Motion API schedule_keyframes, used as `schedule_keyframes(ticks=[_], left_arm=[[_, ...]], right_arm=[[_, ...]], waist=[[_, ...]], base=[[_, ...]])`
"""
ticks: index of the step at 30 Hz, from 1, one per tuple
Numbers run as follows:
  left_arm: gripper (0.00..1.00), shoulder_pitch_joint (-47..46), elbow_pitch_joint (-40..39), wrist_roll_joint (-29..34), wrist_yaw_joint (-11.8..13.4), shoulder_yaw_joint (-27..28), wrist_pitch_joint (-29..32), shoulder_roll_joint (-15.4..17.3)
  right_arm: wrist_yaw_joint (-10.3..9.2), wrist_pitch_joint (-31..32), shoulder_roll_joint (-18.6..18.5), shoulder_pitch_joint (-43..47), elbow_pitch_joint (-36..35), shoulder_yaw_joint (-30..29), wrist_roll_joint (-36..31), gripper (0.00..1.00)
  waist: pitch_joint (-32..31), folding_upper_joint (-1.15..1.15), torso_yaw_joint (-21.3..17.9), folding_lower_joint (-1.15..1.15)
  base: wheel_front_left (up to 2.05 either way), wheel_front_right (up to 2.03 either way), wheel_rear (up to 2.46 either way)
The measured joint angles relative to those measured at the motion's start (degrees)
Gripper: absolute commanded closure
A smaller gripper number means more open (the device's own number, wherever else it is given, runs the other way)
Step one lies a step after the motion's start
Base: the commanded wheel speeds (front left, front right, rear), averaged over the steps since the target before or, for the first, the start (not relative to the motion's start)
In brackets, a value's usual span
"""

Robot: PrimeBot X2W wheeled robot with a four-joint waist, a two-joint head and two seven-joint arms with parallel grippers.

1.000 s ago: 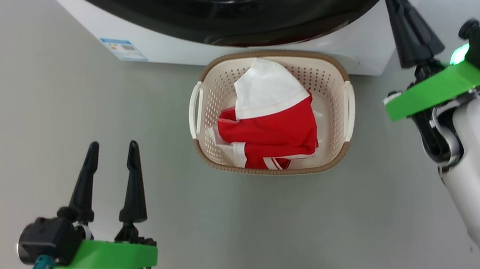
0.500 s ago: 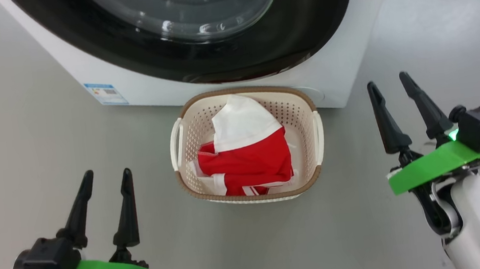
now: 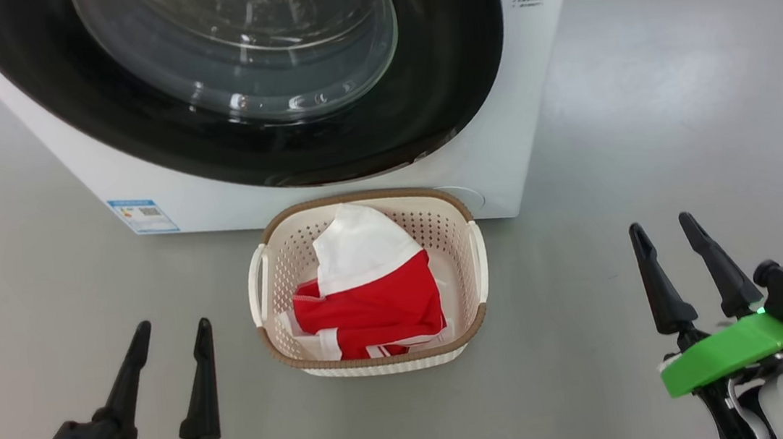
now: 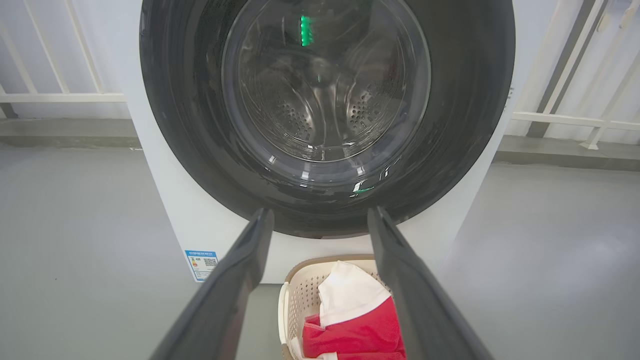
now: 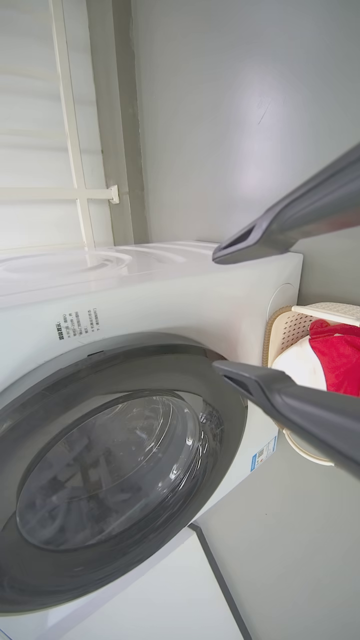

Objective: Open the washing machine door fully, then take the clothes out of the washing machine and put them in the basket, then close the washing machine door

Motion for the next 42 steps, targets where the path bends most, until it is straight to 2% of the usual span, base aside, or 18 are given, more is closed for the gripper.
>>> schedule_keyframes(ticks=[4,23,42], left_arm=[[0.0,1.3,-0.08,-0.12,0.0,0.03,0.0,1.1],[0.0,5.48,-0.13,-1.2,0.0,0.09,0.0,2.43],[0.0,5.66,-0.78,-1.53,0.0,0.14,0.0,2.66]], right_arm=[[0.0,0.03,0.19,2.83,-0.82,-0.9,0.08,0.0],[0.0,0.03,0.58,10.66,-3.24,-4.64,0.41,0.0],[0.0,0.03,1.04,10.95,-3.83,-5.53,0.4,0.0]], waist=[[-1.39,0.0,-1.03,0.0],[-5.3,0.0,-5.34,0.0],[-5.91,0.0,-6.2,0.0]], base=[[0.0,0.0,0.0],[0.0,0.0,0.0],[0.0,0.0,0.0]])
